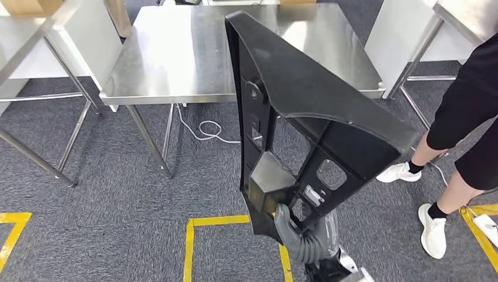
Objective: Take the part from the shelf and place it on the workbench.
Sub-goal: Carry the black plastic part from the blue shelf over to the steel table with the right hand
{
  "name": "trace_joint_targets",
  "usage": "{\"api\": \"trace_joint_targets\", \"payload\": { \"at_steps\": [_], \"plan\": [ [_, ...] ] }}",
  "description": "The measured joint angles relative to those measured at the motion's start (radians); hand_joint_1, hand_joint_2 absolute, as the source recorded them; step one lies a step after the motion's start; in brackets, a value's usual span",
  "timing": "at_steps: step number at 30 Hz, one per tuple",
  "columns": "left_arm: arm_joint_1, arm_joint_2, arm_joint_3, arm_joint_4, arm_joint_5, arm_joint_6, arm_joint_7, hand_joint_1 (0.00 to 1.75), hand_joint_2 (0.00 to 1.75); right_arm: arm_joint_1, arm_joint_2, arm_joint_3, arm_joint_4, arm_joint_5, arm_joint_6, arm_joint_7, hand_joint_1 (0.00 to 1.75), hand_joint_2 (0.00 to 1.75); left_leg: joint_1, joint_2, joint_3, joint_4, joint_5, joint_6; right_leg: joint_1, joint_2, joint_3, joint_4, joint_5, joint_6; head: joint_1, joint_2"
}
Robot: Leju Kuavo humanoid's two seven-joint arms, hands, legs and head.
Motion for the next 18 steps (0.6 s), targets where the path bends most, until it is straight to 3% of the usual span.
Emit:
{"api": "trace_joint_targets", "payload": {
  "at_steps": [2,4,6,8,10,11,13,15,16,18],
  "plan": [
    [0.000,-0.001,0.000,0.000,0.004,0.001,0.000,0.00,1.75,-0.003,0.002,0.003,0.002,0.000,0.002,-0.001,1.75,1.75,-0.005,-0.005,0.017,-0.008,-0.007,0.021,0.007,-0.001,0.017,0.005,0.005,0.025,0.001,0.000],
    [0.001,-0.002,0.000,0.000,0.007,0.002,-0.003,0.00,1.75,-0.004,0.001,0.005,0.004,-0.001,0.008,-0.004,1.75,1.75,-0.009,-0.013,0.047,-0.017,-0.008,0.041,0.009,-0.001,0.006,0.053,0.010,0.035,0.004,0.000],
    [0.001,-0.003,0.001,0.000,0.013,0.002,-0.005,0.00,1.75,-0.005,-0.002,0.009,0.009,-0.002,0.012,-0.006,1.75,1.75,-0.015,-0.018,0.070,-0.018,-0.021,0.055,0.010,-0.001,-0.061,0.155,-0.014,0.020,0.008,0.000],
    [0.001,-0.002,0.002,0.000,0.018,0.002,-0.007,0.00,1.75,-0.004,-0.005,0.013,0.015,-0.004,0.014,-0.008,1.75,1.75,-0.022,-0.024,0.089,-0.018,-0.040,0.065,0.016,0.000,-0.154,0.250,-0.073,0.001,0.010,0.000],
    [0.001,-0.002,0.004,0.000,0.021,0.003,-0.008,0.00,1.75,-0.004,-0.007,0.014,0.020,-0.005,0.014,-0.008,1.75,1.75,-0.033,-0.030,0.117,-0.018,-0.065,0.072,0.026,0.000,-0.211,0.256,-0.121,-0.011,0.011,0.000],
    [0.002,-0.002,0.005,0.000,0.021,0.003,-0.008,0.00,1.75,-0.004,-0.008,0.014,0.022,-0.005,0.014,-0.008,1.75,1.75,-0.039,-0.033,0.135,-0.019,-0.079,0.075,0.032,0.000,-0.222,0.223,-0.113,-0.010,0.012,0.000],
    [0.003,-0.005,0.006,0.000,0.021,0.003,-0.009,0.00,1.75,-0.003,-0.009,0.014,0.027,-0.005,0.014,-0.009,1.75,1.75,-0.050,-0.038,0.165,-0.019,-0.108,0.078,0.046,0.001,-0.229,0.126,-0.010,0.000,0.010,0.000],
    [0.003,-0.007,0.008,0.000,0.021,0.003,-0.009,0.00,1.75,-0.003,-0.011,0.015,0.031,-0.006,0.015,-0.009,1.75,1.75,-0.054,-0.041,0.184,-0.023,-0.133,0.073,0.055,0.000,-0.217,0.062,0.089,-0.005,0.005,0.000],
    [0.002,-0.008,0.009,0.000,0.021,0.003,-0.009,0.00,1.75,-0.003,-0.011,0.015,0.032,-0.007,0.015,-0.009,1.75,1.75,-0.055,-0.042,0.193,-0.024,-0.141,0.070,0.057,0.000,-0.209,0.052,0.107,-0.013,0.004,0.000],
    [0.002,-0.008,0.010,0.000,0.021,0.003,-0.009,0.00,1.75,-0.004,-0.011,0.016,0.033,-0.008,0.015,-0.009,1.75,1.75,-0.054,-0.042,0.197,-0.028,-0.147,0.066,0.060,0.001,-0.194,0.044,0.116,-0.024,0.004,0.000]
  ]
}}
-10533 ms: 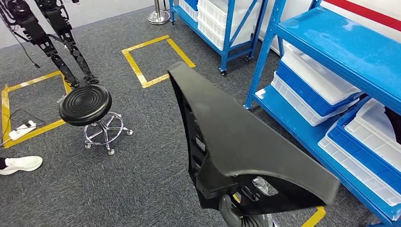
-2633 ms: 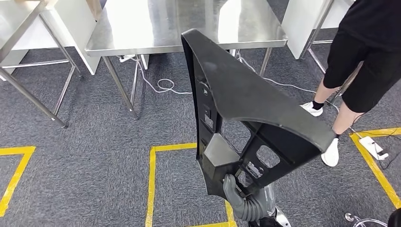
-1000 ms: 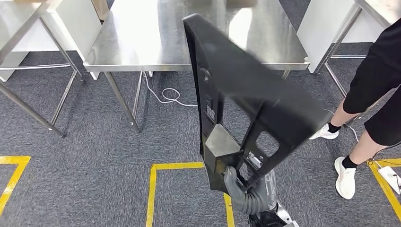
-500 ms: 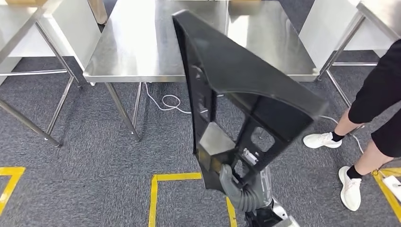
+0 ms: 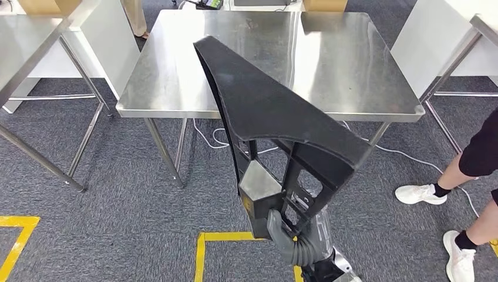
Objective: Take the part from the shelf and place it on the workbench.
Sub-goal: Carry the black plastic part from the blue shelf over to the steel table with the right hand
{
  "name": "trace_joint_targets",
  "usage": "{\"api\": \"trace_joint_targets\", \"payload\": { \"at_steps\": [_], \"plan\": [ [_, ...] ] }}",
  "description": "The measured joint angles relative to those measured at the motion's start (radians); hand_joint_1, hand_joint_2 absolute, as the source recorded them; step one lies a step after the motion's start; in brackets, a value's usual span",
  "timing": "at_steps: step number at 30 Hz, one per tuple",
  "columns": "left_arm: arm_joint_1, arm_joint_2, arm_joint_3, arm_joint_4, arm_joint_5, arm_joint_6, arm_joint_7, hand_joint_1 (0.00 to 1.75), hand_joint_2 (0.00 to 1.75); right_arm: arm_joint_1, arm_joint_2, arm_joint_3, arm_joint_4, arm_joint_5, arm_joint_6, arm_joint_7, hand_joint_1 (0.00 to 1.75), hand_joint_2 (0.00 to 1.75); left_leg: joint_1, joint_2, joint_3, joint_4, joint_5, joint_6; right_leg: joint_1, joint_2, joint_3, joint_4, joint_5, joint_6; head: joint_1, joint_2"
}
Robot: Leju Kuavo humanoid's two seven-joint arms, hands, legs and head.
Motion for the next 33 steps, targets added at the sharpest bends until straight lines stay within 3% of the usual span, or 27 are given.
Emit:
{"api": "trace_joint_targets", "payload": {
  "at_steps": [1,3,5,7,8,9,10,11,13,14,16,18,20,21,23,24,25,27,28,29,31,33],
  "plan": [
    [0.000,0.000,0.000,0.000,0.000,0.000,0.000,0.00,1.75,0.000,0.000,0.000,0.000,0.000,0.000,0.000,1.75,1.75,0.000,0.000,0.001,0.001,0.000,0.000,0.000,0.000,0.000,-0.001,0.001,-0.001,0.000,0.000],
    [0.000,0.000,0.000,0.000,0.000,0.000,0.000,0.00,1.75,-0.001,0.000,0.001,0.000,0.000,0.000,-0.001,1.75,1.75,0.000,0.001,0.009,0.015,0.007,-0.001,-0.005,0.002,0.012,-0.009,0.009,-0.012,0.000,0.000],
    [0.000,0.000,0.001,0.000,0.000,0.000,0.000,0.00,1.75,-0.006,0.003,0.004,0.002,0.000,0.001,-0.002,1.75,1.75,0.011,0.006,-0.075,0.149,-0.015,-0.021,-0.018,0.004,0.057,-0.027,-0.004,-0.034,0.000,0.000],
    [0.000,0.000,0.001,0.000,0.000,0.001,0.000,0.00,1.75,-0.009,0.006,0.006,0.004,-0.001,0.002,-0.005,1.75,1.75,0.027,0.012,-0.194,0.275,-0.074,-0.046,-0.030,0.008,0.106,-0.038,-0.037,-0.042,-0.001,0.000],
    [0.000,0.000,0.001,0.000,0.000,0.001,0.000,0.00,1.75,-0.009,0.006,0.006,0.006,-0.002,0.003,-0.006,1.75,1.75,0.033,0.014,-0.215,0.268,-0.091,-0.052,-0.033,0.010,0.122,-0.038,-0.050,-0.038,-0.001,0.000],
    [0.001,0.001,0.001,0.000,0.000,0.002,0.000,0.00,1.75,-0.008,0.006,0.006,0.009,-0.004,0.003,-0.007,1.75,1.75,0.038,0.017,-0.224,0.239,-0.084,-0.057,-0.037,0.012,0.140,-0.038,-0.064,-0.034,-0.001,0.000],
    [0.001,0.001,0.002,0.000,0.000,0.002,0.000,0.00,1.75,-0.008,0.006,0.006,0.012,-0.007,0.004,-0.010,1.75,1.75,0.042,0.019,-0.223,0.189,-0.042,-0.061,-0.040,0.013,0.156,-0.038,-0.080,-0.029,-0.002,0.000],
    [0.002,0.001,0.002,0.000,0.000,0.003,0.000,0.00,1.75,-0.009,0.005,0.006,0.015,-0.010,0.005,-0.012,1.75,1.75,0.044,0.022,-0.221,0.129,0.025,-0.062,-0.041,0.014,0.174,-0.037,-0.095,-0.023,-0.002,0.000],
    [0.006,0.002,0.003,0.000,0.000,0.004,0.000,0.00,1.75,-0.011,0.004,0.006,0.023,-0.014,0.006,-0.016,1.75,1.75,0.044,0.025,-0.213,0.054,0.120,-0.054,-0.038,0.015,0.196,-0.041,-0.125,-0.007,-0.004,0.000],
    [0.008,0.002,0.003,0.000,-0.001,0.004,0.000,0.00,1.75,-0.012,0.003,0.006,0.026,-0.016,0.005,-0.018,1.75,1.75,0.042,0.024,-0.208,0.039,0.139,-0.045,-0.035,0.016,0.209,-0.038,-0.133,0.002,-0.005,0.000],
    [0.010,0.003,0.004,0.000,-0.002,0.004,-0.002,0.00,1.75,-0.014,0.000,0.006,0.032,-0.020,0.001,-0.025,1.75,1.75,0.039,0.021,-0.183,0.033,0.139,-0.025,-0.030,0.016,0.219,-0.022,-0.131,0.020,-0.003,0.000],
    [0.008,0.003,0.004,0.000,-0.004,0.004,-0.004,0.00,1.75,-0.019,-0.003,0.007,0.035,-0.023,-0.004,-0.030,1.75,1.75,0.039,0.020,-0.155,0.023,0.133,-0.008,-0.029,0.014,0.189,0.049,-0.119,0.026,-0.001,0.000],
    [0.005,0.005,0.004,-0.001,-0.004,0.004,-0.005,0.00,1.75,-0.023,-0.007,0.007,0.038,-0.025,-0.006,-0.031,1.75,1.75,0.037,0.018,-0.131,0.019,0.116,0.001,-0.031,0.012,0.108,0.156,-0.138,0.018,0.001,0.000],
    [0.005,0.005,0.004,-0.001,-0.005,0.003,-0.005,0.00,1.75,-0.023,-0.009,0.007,0.040,-0.025,-0.007,-0.031,1.75,1.75,0.036,0.016,-0.120,0.019,0.105,0.003,-0.031,0.011,0.062,0.197,-0.165,0.012,0.002,0.000],
    [0.005,0.007,0.004,-0.001,-0.005,0.001,-0.005,0.00,1.75,-0.023,-0.012,0.007,0.046,-0.027,-0.010,-0.030,1.75,1.75,0.034,0.012,-0.091,0.019,0.078,0.005,-0.032,0.011,-0.004,0.214,-0.220,0.008,0.003,0.000],
    [0.005,0.008,0.004,-0.001,-0.004,-0.001,-0.005,0.00,1.75,-0.024,-0.013,0.007,0.050,-0.027,-0.013,-0.029,1.75,1.75,0.032,0.009,-0.072,0.019,0.063,0.004,-0.033,0.011,-0.019,0.188,-0.224,0.012,0.003,0.000],
    [0.005,0.009,0.004,-0.001,-0.004,-0.002,-0.005,0.00,1.75,-0.025,-0.013,0.009,0.053,-0.027,-0.016,-0.028,1.75,1.75,0.031,0.006,-0.053,0.019,0.048,0.002,-0.035,0.011,-0.025,0.143,-0.200,0.021,0.003,0.000],
    [0.006,0.013,0.005,-0.001,-0.001,-0.006,-0.004,0.00,1.75,-0.028,-0.013,0.015,0.063,-0.023,-0.022,-0.025,1.75,1.75,0.030,0.002,-0.020,0.019,0.018,-0.004,-0.036,0.005,-0.020,0.056,-0.086,0.046,0.003,0.000],
    [0.006,0.015,0.005,-0.001,0.003,-0.007,-0.004,0.00,1.75,-0.032,-0.013,0.020,0.070,-0.017,-0.026,-0.023,1.75,1.75,0.030,0.002,-0.010,0.018,0.004,-0.011,-0.033,0.000,-0.010,0.030,-0.037,0.047,0.003,0.000],
    [0.006,0.016,0.007,0.000,0.009,-0.008,-0.003,0.00,1.75,-0.036,-0.012,0.026,0.077,-0.009,-0.030,-0.021,1.75,1.75,0.030,0.002,0.002,0.020,-0.005,-0.018,-0.030,-0.003,0.000,0.018,-0.008,0.039,0.001,0.000],
    [0.005,0.017,0.010,-0.001,0.026,-0.004,-0.001,0.00,1.75,-0.059,-0.009,0.039,0.094,0.021,-0.044,-0.009,1.75,1.75,0.034,0.006,0.014,0.029,-0.011,-0.031,-0.028,-0.002,0.025,0.008,-0.004,0.012,0.003,0.000],
    [0.000,0.016,0.016,-0.001,0.043,0.004,0.006,0.00,1.75,-0.100,-0.002,0.053,0.116,0.072,-0.068,0.015,1.75,1.75,0.038,0.010,-0.001,0.070,-0.011,-0.039,-0.034,0.001,0.043,-0.002,-0.007,-0.001,0.003,0.000]
  ]
}}
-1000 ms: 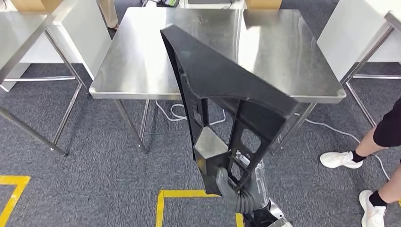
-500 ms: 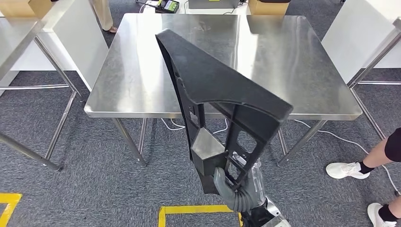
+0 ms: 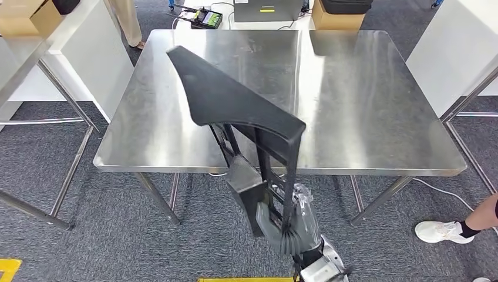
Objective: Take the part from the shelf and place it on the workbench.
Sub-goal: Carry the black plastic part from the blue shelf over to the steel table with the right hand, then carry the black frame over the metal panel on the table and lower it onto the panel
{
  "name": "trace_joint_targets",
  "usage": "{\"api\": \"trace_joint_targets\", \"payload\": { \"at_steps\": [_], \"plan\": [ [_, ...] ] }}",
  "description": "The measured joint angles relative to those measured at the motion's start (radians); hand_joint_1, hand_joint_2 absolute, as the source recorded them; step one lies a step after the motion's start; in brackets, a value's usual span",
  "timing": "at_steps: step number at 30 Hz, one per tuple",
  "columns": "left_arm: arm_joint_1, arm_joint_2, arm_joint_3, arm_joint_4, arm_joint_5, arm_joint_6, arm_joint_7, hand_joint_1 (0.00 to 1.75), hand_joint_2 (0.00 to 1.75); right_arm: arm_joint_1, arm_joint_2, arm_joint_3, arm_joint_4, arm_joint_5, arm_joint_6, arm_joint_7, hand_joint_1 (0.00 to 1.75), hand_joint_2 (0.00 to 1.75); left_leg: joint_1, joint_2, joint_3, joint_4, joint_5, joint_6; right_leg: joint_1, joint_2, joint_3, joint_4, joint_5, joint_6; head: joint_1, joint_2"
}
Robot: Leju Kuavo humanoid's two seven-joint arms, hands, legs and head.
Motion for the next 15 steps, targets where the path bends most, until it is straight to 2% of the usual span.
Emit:
{"api": "trace_joint_targets", "payload": {
  "at_steps": [1,4,5,6,8,9,10,12,14,15],
  "plan": [
    [-0.003,-0.001,0.005,0.000,0.008,0.004,0.004,0.00,1.75,-0.025,0.005,0.007,0.014,0.032,-0.013,0.018,1.75,1.75,0.002,0.002,-0.025,0.040,-0.010,-0.004,-0.003,0.001,0.007,-0.004,-0.003,-0.005,-0.001,0.000],
    [-0.004,-0.003,0.023,0.000,0.023,0.013,0.009,0.00,1.75,-0.102,0.021,0.032,0.063,0.134,-0.048,0.073,1.75,1.75,0.003,0.004,-0.141,0.178,-0.065,-0.015,-0.001,0.005,0.023,-0.008,-0.018,-0.023,-0.002,0.000],
    [-0.003,-0.003,0.026,0.000,0.025,0.015,0.009,0.00,1.75,-0.124,0.025,0.041,0.077,0.158,-0.055,0.087,1.75,1.75,0.003,0.004,-0.169,0.189,-0.066,-0.018,0.000,0.006,0.028,-0.008,-0.024,-0.025,-0.002,0.000],
    [-0.003,-0.003,0.030,0.000,0.028,0.016,0.009,0.00,1.75,-0.142,0.029,0.047,0.090,0.172,-0.059,0.095,1.75,1.75,0.002,0.005,-0.181,0.168,-0.040,-0.019,0.000,0.007,0.036,-0.008,-0.030,-0.025,-0.002,0.000],
    [-0.003,-0.003,0.037,0.000,0.028,0.017,0.009,0.00,1.75,-0.169,0.038,0.056,0.107,0.179,-0.062,0.102,1.75,1.75,0.002,0.005,-0.165,0.063,0.057,-0.015,0.000,0.008,0.052,-0.009,-0.044,-0.021,-0.001,0.000],
    [-0.003,-0.003,0.040,0.000,0.029,0.017,0.009,0.00,1.75,-0.179,0.041,0.060,0.115,0.182,-0.064,0.103,1.75,1.75,-0.001,0.006,-0.155,0.016,0.080,-0.011,0.001,0.008,0.061,-0.009,-0.050,-0.018,-0.001,0.000],
    [-0.003,-0.003,0.042,0.000,0.029,0.018,0.010,0.00,1.75,-0.189,0.043,0.063,0.122,0.188,-0.068,0.104,1.75,1.75,-0.005,0.007,-0.146,-0.014,0.088,-0.005,0.003,0.007,0.065,-0.011,-0.055,-0.015,-0.001,0.000],
    [-0.001,-0.002,0.044,0.000,0.029,0.018,0.010,0.00,1.75,-0.209,0.045,0.072,0.135,0.226,-0.082,0.121,1.75,1.75,-0.011,0.008,-0.141,-0.030,0.087,0.006,0.009,0.008,0.069,-0.012,-0.061,-0.007,-0.002,0.000],
    [0.000,-0.002,0.046,0.000,0.030,0.018,0.010,0.00,1.75,-0.256,0.048,0.088,0.156,0.310,-0.108,0.169,1.75,1.75,-0.011,0.009,-0.134,-0.039,0.116,0.009,0.017,0.010,0.073,-0.014,-0.065,-0.007,0.000,0.000],
    [-0.001,-0.002,0.047,0.000,0.030,0.018,0.009,0.00,1.75,-0.294,0.052,0.098,0.171,0.360,-0.118,0.200,1.75,1.75,-0.012,0.010,-0.133,-0.041,0.119,0.008,0.019,0.010,0.076,-0.014,-0.066,-0.008,0.000,0.000]
  ]
}}
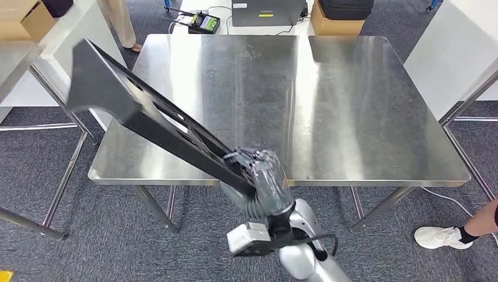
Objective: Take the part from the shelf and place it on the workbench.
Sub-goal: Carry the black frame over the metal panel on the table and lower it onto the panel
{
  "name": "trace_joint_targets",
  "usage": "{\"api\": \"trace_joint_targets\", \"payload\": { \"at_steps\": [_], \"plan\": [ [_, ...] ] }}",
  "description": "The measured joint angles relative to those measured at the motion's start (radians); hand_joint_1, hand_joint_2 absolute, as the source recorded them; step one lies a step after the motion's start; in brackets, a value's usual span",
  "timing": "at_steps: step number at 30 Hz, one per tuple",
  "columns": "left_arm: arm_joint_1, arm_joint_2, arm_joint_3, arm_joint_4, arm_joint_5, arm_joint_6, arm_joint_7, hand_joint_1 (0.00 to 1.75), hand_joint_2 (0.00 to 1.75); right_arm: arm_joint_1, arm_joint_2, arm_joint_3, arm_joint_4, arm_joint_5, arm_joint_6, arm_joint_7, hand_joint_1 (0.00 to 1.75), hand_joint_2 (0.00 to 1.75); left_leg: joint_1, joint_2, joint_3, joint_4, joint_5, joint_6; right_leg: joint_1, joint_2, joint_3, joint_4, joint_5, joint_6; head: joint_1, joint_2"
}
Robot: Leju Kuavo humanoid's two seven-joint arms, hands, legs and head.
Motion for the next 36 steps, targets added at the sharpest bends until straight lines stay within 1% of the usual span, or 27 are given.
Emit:
{"api": "trace_joint_targets", "payload": {
  "at_steps": [1,3,7,8,10,12,13,15,17,18,20,22,24,28,31,33,36],
  "plan": [
    [-0.003,0.000,0.001,0.000,0.000,-0.001,0.000,0.00,1.75,-0.045,0.006,0.012,0.022,0.056,-0.008,0.036,1.75,1.75,-0.002,0.000,0.001,-0.001,0.002,-0.001,0.002,0.000,0.001,-0.002,0.001,-0.001,0.000,0.000],
    [-0.007,-0.001,0.002,0.000,-0.002,-0.002,-0.001,0.00,1.75,-0.132,0.028,0.036,0.077,0.173,-0.008,0.111,1.75,1.75,-0.005,-0.001,0.002,-0.001,0.001,0.002,0.001,-0.001,0.001,-0.007,0.001,0.001,0.000,0.000],
    [-0.011,-0.001,0.004,0.000,-0.015,-0.004,-0.001,0.00,1.75,-0.280,0.095,0.092,0.225,0.450,0.046,0.287,1.75,1.75,-0.005,-0.003,0.003,-0.001,-0.001,0.004,0.000,-0.002,0.000,-0.012,0.001,0.001,0.000,0.000],
    [-0.012,-0.001,0.004,0.000,-0.018,-0.004,-0.001,0.00,1.75,-0.306,0.112,0.102,0.265,0.486,0.055,0.312,1.75,1.75,-0.005,-0.004,0.003,-0.001,-0.001,0.005,0.000,-0.003,-0.001,-0.013,0.001,0.002,0.000,0.000],
    [-0.013,-0.001,0.004,0.000,-0.021,-0.004,-0.001,0.00,1.75,-0.339,0.137,0.112,0.329,0.518,0.061,0.333,1.75,1.75,-0.005,-0.006,0.004,-0.001,-0.002,0.007,0.000,-0.005,-0.003,-0.015,0.001,0.002,0.000,0.000],
    [-0.013,-0.001,0.004,0.000,-0.025,-0.005,-0.001,0.00,1.75,-0.364,0.152,0.122,0.376,0.555,0.077,0.361,1.75,1.75,-0.005,-0.007,0.004,-0.001,-0.002,0.007,0.000,-0.006,-0.003,-0.015,0.001,0.002,0.000,0.000],
    [-0.013,-0.002,0.004,0.000,-0.027,-0.007,0.000,0.00,1.75,-0.379,0.158,0.127,0.405,0.591,0.086,0.388,1.75,1.75,-0.005,-0.007,0.004,-0.001,-0.002,0.007,0.000,-0.006,-0.003,-0.015,0.001,0.002,0.000,0.000],
    [-0.014,-0.002,0.002,0.000,-0.032,-0.010,0.002,0.00,1.75,-0.420,0.170,0.134,0.494,0.703,0.084,0.469,1.75,1.75,-0.005,-0.007,0.004,-0.001,-0.002,0.007,0.000,-0.006,-0.003,-0.015,0.001,0.003,0.000,0.000],
    [-0.014,-0.002,0.000,0.000,-0.034,-0.013,0.006,0.00,1.75,-0.474,0.174,0.131,0.632,0.827,0.037,0.566,1.75,1.75,-0.004,-0.007,0.005,0.000,-0.002,0.008,-0.001,-0.008,-0.003,-0.015,0.001,0.003,0.000,0.000],
    [-0.014,-0.002,0.000,0.000,-0.034,-0.014,0.009,0.00,1.75,-0.500,0.168,0.121,0.705,0.868,0.007,0.608,1.75,1.75,-0.003,-0.008,0.005,0.000,-0.002,0.008,-0.001,-0.009,-0.003,-0.015,0.001,0.003,0.000,0.000],
    [-0.012,-0.002,-0.001,0.000,-0.032,-0.016,0.017,0.00,1.75,-0.544,0.140,0.087,0.839,0.900,-0.040,0.670,1.75,1.75,-0.002,-0.011,0.005,0.000,-0.001,0.009,-0.002,-0.012,-0.002,-0.015,0.001,0.003,0.000,0.000],
    [-0.010,-0.002,0.000,0.000,-0.025,-0.018,0.024,0.00,1.75,-0.575,0.091,0.037,0.951,0.903,-0.070,0.709,1.75,1.75,-0.003,-0.015,0.005,0.000,-0.001,0.009,-0.003,-0.014,0.001,-0.015,0.002,0.003,0.000,0.000],
    [-0.005,-0.001,0.000,0.000,-0.017,-0.020,0.026,0.00,1.75,-0.591,0.033,-0.020,1.033,0.905,-0.091,0.731,1.75,1.75,-0.004,-0.017,0.004,0.001,0.000,0.010,-0.003,-0.016,0.006,-0.015,0.002,0.004,0.000,0.000],
    [0.001,0.000,0.003,0.000,-0.006,-0.031,0.018,0.00,1.75,-0.592,-0.075,-0.137,1.120,0.908,-0.107,0.776,1.75,1.75,-0.005,-0.014,0.002,0.001,0.000,0.010,-0.006,-0.014,0.006,-0.016,0.004,0.006,-0.001,0.000],
    [0.001,0.001,0.006,0.000,0.000,-0.054,0.001,0.00,1.75,-0.575,-0.153,-0.225,1.143,0.910,-0.128,0.778,1.75,1.75,-0.005,-0.016,0.002,0.001,-0.001,0.011,-0.007,-0.014,0.006,-0.016,0.003,0.008,0.000,0.000],
    [0.002,0.002,0.006,0.000,-0.002,-0.067,-0.008,0.00,1.75,-0.556,-0.195,-0.277,1.146,0.911,-0.141,0.774,1.75,1.75,-0.005,-0.016,0.002,0.001,-0.001,0.011,-0.007,-0.014,0.006,-0.016,0.002,0.009,0.000,0.000],
    [0.002,0.004,0.005,0.000,-0.011,-0.079,-0.019,0.00,1.75,-0.526,-0.235,-0.323,1.143,0.911,-0.146,0.771,0.44,0.44,-0.005,-0.014,0.003,0.000,-0.001,0.011,-0.007,-0.013,0.006,-0.016,0.002,0.010,0.000,0.000]
  ]
}}
